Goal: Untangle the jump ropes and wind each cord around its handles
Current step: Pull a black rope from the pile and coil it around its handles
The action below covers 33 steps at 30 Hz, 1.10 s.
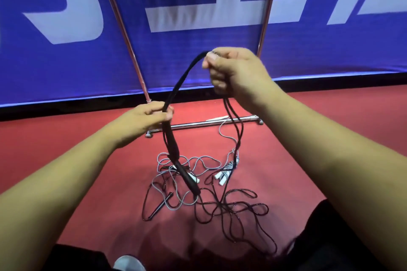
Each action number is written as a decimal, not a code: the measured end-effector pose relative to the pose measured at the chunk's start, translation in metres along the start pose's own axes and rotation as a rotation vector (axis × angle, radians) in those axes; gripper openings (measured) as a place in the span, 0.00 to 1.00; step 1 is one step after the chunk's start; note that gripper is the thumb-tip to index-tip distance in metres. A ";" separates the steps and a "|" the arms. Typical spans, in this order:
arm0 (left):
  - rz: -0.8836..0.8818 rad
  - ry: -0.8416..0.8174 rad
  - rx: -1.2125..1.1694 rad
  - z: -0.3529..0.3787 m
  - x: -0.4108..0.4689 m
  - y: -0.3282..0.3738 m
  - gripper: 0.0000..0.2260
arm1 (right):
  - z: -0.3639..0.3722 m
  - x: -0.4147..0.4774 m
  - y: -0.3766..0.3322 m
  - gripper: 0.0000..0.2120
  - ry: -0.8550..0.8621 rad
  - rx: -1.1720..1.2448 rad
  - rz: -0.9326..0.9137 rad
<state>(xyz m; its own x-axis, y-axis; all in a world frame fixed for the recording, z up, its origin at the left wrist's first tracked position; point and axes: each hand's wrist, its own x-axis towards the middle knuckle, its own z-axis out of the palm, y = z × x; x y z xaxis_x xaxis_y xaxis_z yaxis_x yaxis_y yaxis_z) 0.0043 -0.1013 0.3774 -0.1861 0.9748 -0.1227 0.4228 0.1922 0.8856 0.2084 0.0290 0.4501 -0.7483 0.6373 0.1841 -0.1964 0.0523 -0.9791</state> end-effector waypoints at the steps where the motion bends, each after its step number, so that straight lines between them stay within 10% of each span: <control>1: -0.012 -0.013 -0.065 0.001 0.001 0.000 0.10 | -0.004 0.002 -0.001 0.13 0.047 0.018 -0.004; 7: -0.070 -0.154 -0.356 0.023 -0.003 0.005 0.02 | -0.022 0.015 0.013 0.11 0.330 -0.110 0.134; 13: -0.055 0.035 -1.008 0.023 0.006 0.026 0.03 | -0.015 0.001 0.059 0.21 0.315 -1.135 0.043; 20: -0.054 0.130 -1.379 0.013 0.014 0.023 0.07 | 0.050 -0.041 0.097 0.19 -0.544 -0.153 0.542; 25: -0.091 0.245 -1.200 -0.002 0.012 0.023 0.08 | 0.054 -0.042 0.095 0.04 -0.564 -0.050 0.561; 33: -0.216 0.259 -0.526 -0.013 0.006 -0.001 0.09 | 0.055 -0.031 0.072 0.10 -0.303 0.049 0.432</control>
<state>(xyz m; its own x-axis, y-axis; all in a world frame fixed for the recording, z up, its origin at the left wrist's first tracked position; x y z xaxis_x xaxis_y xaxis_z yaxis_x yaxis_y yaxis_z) -0.0091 -0.0973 0.3818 -0.4558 0.8484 -0.2692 -0.1297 0.2360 0.9631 0.1826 -0.0296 0.3786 -0.9159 0.3413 -0.2113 0.1462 -0.2067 -0.9674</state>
